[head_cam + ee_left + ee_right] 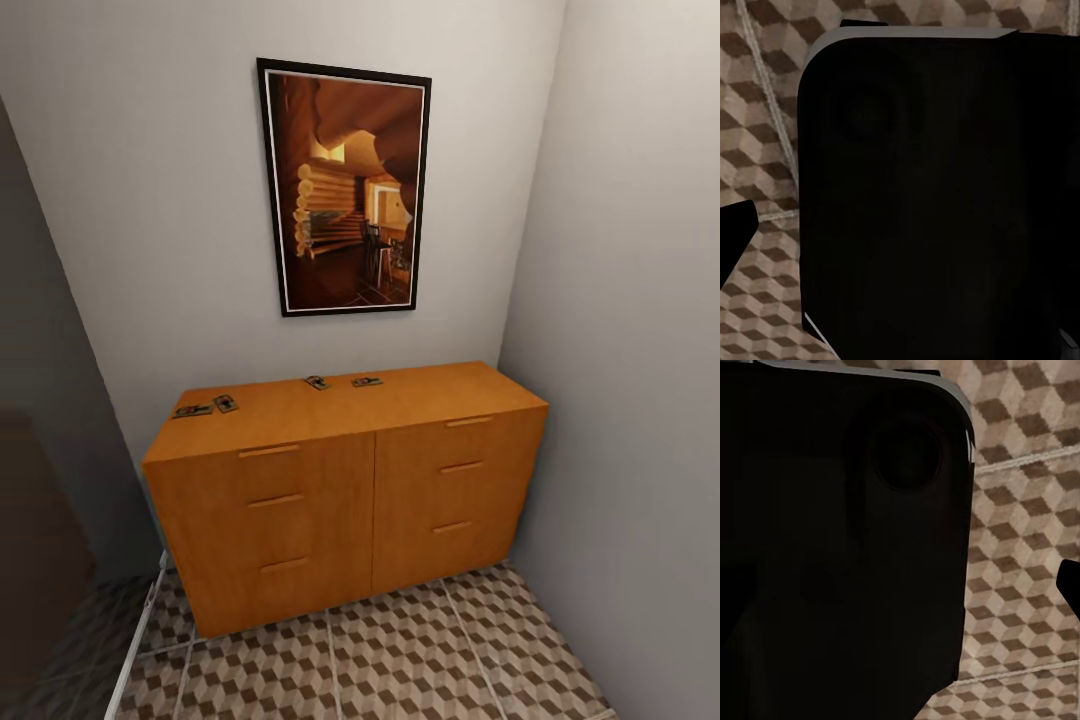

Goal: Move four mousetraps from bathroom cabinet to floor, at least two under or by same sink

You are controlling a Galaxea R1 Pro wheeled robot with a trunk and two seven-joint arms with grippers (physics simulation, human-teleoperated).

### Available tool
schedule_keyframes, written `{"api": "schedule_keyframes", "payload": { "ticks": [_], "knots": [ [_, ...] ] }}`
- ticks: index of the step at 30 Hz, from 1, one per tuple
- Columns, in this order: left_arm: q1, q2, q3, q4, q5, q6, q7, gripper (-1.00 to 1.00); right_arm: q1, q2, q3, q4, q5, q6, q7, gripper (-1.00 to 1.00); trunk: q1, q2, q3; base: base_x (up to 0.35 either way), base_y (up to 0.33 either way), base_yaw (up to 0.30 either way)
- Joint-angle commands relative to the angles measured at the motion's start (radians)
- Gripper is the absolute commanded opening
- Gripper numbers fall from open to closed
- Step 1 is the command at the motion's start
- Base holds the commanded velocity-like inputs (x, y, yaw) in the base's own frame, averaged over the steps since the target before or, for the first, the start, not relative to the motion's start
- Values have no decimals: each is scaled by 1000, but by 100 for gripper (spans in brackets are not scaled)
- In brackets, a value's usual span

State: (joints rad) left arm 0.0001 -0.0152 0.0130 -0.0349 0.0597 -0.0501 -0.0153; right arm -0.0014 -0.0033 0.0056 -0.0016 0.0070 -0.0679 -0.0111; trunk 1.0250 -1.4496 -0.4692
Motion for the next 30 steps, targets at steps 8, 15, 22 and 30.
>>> {"api": "schedule_keyframes", "payload": {
  "ticks": [8, 15, 22, 30],
  "knots": [
    [0, 0, 1, 0, 6, -2, -2, 100, 0, 0, 1, 0, 1, -3, -1, 100, 0, 0, -1, 0, 0, 177],
    [0, 0, 1, 0, 6, -2, -2, 100, 0, 0, 1, 0, 1, -3, -1, 100, 0, 0, -1, 0, 0, 233],
    [0, 0, 1, 0, 6, -2, -2, 100, 0, 0, 1, 0, 1, -3, -1, 100, 0, 0, -1, 0, 0, 73],
    [0, 0, 1, 0, 6, -2, -2, 100, 0, 0, 1, 0, 1, -3, -1, 100, 0, 0, -1, 11, 0, 6]
  ]
}}
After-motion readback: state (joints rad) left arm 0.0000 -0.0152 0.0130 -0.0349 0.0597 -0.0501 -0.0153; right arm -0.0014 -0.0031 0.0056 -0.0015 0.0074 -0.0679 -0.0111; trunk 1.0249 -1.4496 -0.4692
